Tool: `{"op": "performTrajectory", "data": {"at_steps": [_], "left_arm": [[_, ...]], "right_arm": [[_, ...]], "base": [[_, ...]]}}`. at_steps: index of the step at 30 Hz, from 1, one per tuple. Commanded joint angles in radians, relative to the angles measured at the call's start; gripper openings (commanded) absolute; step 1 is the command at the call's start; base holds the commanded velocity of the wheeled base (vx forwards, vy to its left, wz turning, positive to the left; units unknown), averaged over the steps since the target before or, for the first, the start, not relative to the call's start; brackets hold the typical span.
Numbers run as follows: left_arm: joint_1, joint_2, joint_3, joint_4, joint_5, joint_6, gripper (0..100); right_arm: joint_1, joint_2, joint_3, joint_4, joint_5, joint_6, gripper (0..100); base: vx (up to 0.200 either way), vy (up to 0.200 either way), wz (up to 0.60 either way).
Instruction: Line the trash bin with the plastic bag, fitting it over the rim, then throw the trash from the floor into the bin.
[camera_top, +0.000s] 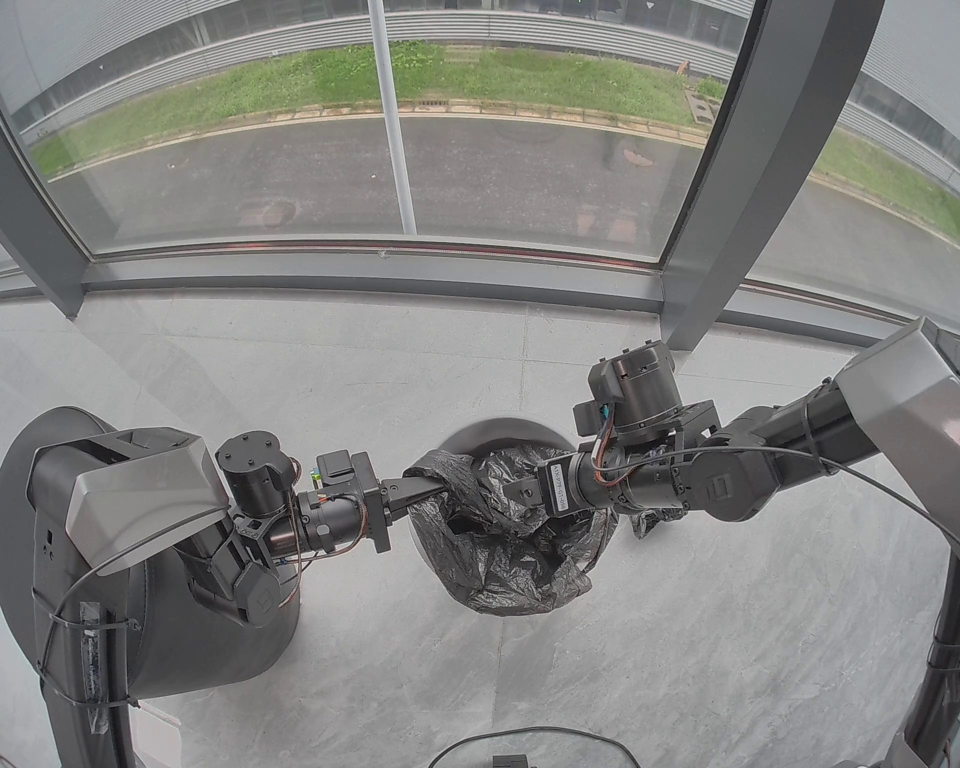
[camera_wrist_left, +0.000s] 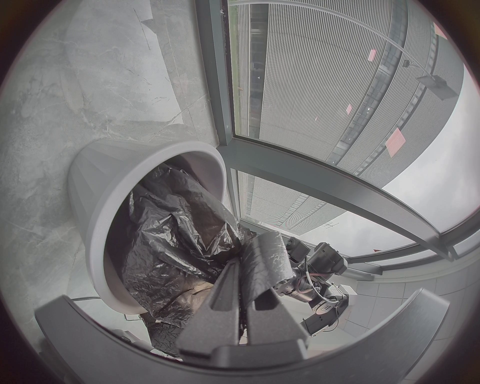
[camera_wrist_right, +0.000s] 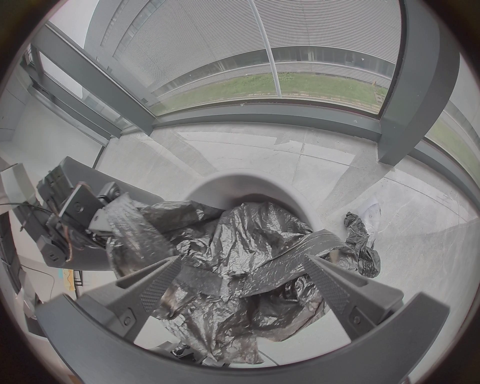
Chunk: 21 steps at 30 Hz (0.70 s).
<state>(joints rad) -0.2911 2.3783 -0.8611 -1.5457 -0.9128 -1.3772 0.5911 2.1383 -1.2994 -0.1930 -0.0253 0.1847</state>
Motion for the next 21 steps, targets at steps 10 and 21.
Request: {"op": "performTrajectory", "data": {"at_steps": [10,21], "left_arm": [[0.000,-0.013,0.010,-0.001,0.002,0.000,0],[-0.002,-0.013,0.010,-0.001,0.000,0.000,0]], "right_arm": [[0.018,0.008,0.006,-0.020,-0.024,-0.232,100],[0.039,-0.043,0.049,-0.068,-0.024,-0.430,100]], "base": [[0.000,0.000,0.00],[0.000,0.000,0.00]]}}
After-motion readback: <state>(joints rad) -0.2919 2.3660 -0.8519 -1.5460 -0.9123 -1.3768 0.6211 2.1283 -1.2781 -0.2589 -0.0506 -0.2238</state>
